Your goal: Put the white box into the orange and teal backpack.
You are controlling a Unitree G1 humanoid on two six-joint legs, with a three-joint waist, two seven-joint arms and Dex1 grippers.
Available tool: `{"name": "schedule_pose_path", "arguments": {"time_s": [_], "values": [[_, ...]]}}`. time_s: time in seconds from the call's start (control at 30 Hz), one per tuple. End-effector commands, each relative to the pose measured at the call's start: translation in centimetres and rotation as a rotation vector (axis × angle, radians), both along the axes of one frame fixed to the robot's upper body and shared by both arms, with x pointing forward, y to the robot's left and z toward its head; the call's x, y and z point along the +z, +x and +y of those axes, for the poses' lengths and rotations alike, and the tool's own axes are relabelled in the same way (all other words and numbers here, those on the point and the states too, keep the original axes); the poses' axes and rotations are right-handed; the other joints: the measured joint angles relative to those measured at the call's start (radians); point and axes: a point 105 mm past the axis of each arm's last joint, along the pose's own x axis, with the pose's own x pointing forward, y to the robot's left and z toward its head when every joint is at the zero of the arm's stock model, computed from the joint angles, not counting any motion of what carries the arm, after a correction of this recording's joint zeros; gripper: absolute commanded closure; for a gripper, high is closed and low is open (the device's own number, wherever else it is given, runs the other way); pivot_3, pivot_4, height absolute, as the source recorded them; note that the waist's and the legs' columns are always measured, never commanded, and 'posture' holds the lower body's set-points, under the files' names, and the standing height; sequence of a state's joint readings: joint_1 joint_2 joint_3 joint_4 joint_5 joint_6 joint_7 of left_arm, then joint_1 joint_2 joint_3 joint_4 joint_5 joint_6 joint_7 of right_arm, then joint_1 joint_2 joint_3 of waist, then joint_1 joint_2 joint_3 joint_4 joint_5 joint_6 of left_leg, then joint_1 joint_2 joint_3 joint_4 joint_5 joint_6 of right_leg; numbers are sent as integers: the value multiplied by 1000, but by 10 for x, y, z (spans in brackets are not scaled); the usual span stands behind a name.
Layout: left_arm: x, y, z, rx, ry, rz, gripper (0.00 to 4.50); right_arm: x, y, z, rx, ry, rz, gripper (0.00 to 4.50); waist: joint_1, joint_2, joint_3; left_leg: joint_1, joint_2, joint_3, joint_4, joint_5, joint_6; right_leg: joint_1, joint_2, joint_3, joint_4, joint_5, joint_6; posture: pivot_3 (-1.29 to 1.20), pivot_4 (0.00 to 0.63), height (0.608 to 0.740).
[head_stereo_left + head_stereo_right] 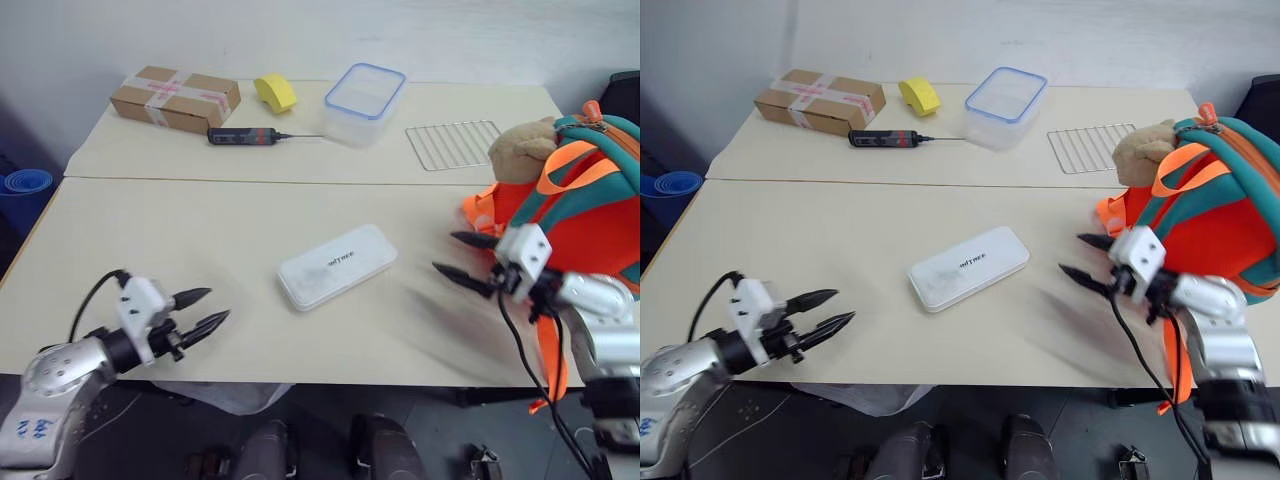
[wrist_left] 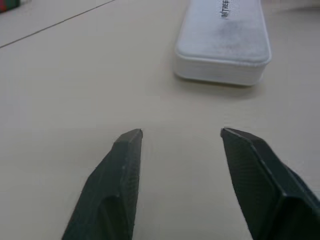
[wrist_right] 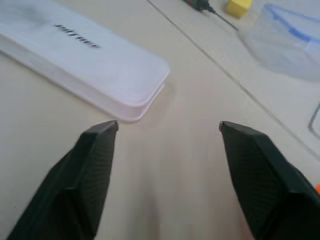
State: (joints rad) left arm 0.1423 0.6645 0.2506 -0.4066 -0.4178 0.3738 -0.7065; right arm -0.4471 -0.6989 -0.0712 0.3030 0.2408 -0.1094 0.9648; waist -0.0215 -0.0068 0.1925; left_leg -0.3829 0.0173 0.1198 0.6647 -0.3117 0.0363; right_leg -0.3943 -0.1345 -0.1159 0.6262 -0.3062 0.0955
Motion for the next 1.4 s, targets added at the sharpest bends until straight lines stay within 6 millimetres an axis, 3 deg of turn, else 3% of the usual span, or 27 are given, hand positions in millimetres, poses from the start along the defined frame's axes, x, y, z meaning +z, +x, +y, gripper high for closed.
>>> {"name": "schedule_pose_path", "arguments": {"time_s": [0.03,0.17,0.2,0.37,0.53,0.73,1.0,1.17,1.23,1.27,1.33,1.4], "values": [[2,8,-13,12,11,-7,3256,-12,18,0,-49,-44,38,2782,3,0,0,-2,0,0,0,0,0,-1,1,-1,0,0,0,0,150,740],[2,20,-26,8,-6,-7,4450,-17,44,17,-78,-76,35,4092,-5,0,0,-4,0,0,1,1,1,-1,2,-1,1,0,0,0,150,740],[2,24,-32,4,-27,3,4500,-20,49,24,-75,-76,45,4438,-6,0,0,-4,-1,1,1,1,2,-1,1,-1,1,0,0,0,150,740],[-2,27,-54,-82,-29,66,4500,-34,57,43,-29,-74,103,4473,-8,0,0,-4,-1,1,3,4,2,0,2,-1,1,1,2,0,150,740],[-6,30,-63,-110,-10,89,4500,-36,46,56,90,-57,133,4473,-7,0,0,-4,0,0,2,4,2,0,2,-1,1,1,2,0,150,740],[-3,35,-75,-148,-32,35,4500,-41,-1,55,277,-46,222,4473,6,0,0,-4,-1,-2,2,4,2,1,1,-2,0,1,2,0,150,740],[-7,33,-69,-166,-16,49,4500,-59,-45,39,234,-63,379,4473,17,0,0,-3,0,-2,2,3,1,1,1,-2,0,1,2,0,150,740],[2,51,-34,-52,-26,60,4500,-58,-50,22,151,-73,381,4473,20,0,0,-3,0,-2,2,3,1,1,1,-2,-2,1,2,0,150,740],[7,59,-15,22,-140,216,3886,-57,-45,10,99,-107,364,4500,20,0,0,-3,0,-2,2,3,1,0,1,-2,-2,1,2,0,150,740],[-9,53,-5,64,-113,470,3601,-57,-44,7,95,-127,362,4500,20,-1,0,-3,0,-2,2,3,1,0,1,-2,-2,1,2,0,150,740],[-7,23,-9,-67,-123,746,3007,-55,-42,6,105,-145,355,4500,18,-1,0,-3,0,-2,3,3,1,0,1,-3,0,1,2,0,150,740],[2,27,-11,-76,-192,822,2362,-53,-42,9,129,-152,349,4500,17,0,0,-3,-1,-2,2,3,1,1,2,-2,2,1,2,0,150,740]]}}
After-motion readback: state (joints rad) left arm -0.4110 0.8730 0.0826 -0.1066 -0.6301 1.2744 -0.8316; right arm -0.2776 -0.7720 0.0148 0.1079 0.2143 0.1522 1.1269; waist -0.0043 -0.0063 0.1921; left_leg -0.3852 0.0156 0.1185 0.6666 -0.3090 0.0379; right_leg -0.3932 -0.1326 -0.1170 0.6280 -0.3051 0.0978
